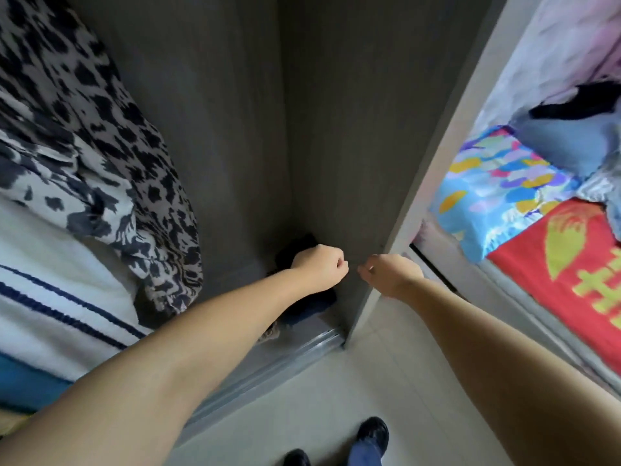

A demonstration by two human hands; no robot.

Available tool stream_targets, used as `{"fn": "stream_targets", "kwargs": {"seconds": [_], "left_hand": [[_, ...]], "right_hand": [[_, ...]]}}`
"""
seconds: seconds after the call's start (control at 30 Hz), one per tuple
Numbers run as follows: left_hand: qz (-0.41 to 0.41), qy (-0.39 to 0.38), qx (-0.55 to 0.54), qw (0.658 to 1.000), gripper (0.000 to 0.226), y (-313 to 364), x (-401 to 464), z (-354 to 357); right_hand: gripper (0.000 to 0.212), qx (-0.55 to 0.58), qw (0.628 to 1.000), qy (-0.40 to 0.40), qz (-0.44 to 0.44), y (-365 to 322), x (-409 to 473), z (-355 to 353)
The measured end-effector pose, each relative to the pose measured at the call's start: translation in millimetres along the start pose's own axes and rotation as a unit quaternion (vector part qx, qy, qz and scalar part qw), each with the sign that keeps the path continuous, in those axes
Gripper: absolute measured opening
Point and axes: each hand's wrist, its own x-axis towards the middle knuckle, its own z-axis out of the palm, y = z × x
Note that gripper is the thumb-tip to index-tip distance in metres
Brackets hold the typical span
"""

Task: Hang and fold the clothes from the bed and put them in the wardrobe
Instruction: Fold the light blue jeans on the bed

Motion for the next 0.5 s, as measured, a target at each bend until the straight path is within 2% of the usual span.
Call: {"fn": "stream_targets", "kwargs": {"seconds": [0.13,0.23,0.5], "left_hand": [[0.074,-0.036,0.021,0.996,0.026,59.8,-0.1,17.2],[0.144,-0.051,0.034,0.988,0.028,117.6,8.7,29.4],[0.265,-0.04,0.059,0.961,0.03,287.6,61.7,45.3]], "right_hand": [[0.04,0.01,0.995,-0.015,0.101,53.8,-35.9,-2.6],[0.039,0.02,0.988,0.002,0.151,104.7,-63.8,-14.9],[0.031,0.018,0.963,0.018,0.268,260.9,-137.3,-50.6]]}}
